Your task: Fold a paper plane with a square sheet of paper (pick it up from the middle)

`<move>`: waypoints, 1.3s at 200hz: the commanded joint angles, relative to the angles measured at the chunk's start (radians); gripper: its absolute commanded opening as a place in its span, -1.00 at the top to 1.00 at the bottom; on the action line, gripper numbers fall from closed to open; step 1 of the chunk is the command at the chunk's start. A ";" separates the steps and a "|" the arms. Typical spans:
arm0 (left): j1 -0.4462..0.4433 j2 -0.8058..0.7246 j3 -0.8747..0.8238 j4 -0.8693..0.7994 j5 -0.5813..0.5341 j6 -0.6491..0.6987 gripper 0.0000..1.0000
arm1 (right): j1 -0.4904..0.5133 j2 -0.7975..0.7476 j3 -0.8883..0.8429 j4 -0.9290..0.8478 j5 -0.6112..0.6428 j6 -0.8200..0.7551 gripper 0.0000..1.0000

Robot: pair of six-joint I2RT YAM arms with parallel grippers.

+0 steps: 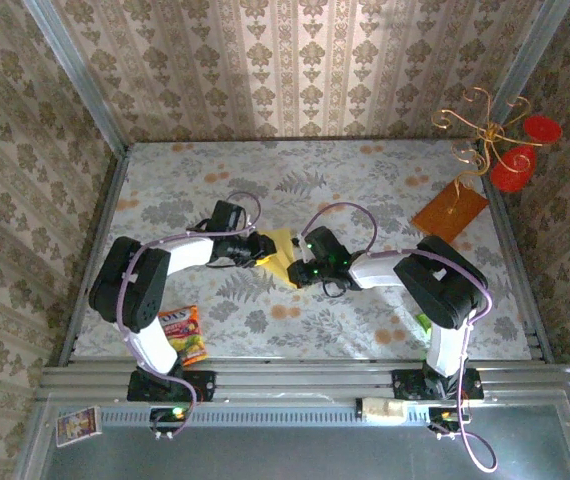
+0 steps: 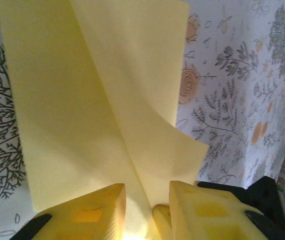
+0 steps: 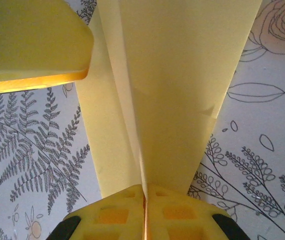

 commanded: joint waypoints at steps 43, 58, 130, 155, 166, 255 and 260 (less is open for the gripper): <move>0.000 0.057 -0.012 0.067 0.025 0.017 0.09 | -0.016 0.003 -0.036 -0.134 -0.022 -0.037 0.75; -0.001 0.065 -0.006 0.048 0.017 0.021 0.03 | -0.016 0.001 -0.036 -0.137 -0.024 -0.034 0.74; -0.064 0.100 0.082 -0.225 -0.138 0.128 -0.09 | -0.015 -0.029 0.008 -0.208 -0.047 0.015 0.63; -0.069 0.108 0.087 -0.235 -0.148 0.130 -0.13 | -0.013 -0.030 0.039 -0.238 -0.055 0.045 0.62; -0.071 0.114 0.094 -0.244 -0.149 0.133 -0.15 | -0.013 -0.029 0.052 -0.254 -0.055 0.057 0.63; -0.078 0.116 0.111 -0.270 -0.157 0.139 -0.23 | -0.007 -0.002 0.085 -0.299 -0.048 0.101 0.69; -0.078 0.111 0.112 -0.268 -0.157 0.139 -0.23 | -0.008 -0.002 0.085 -0.294 -0.049 0.100 0.69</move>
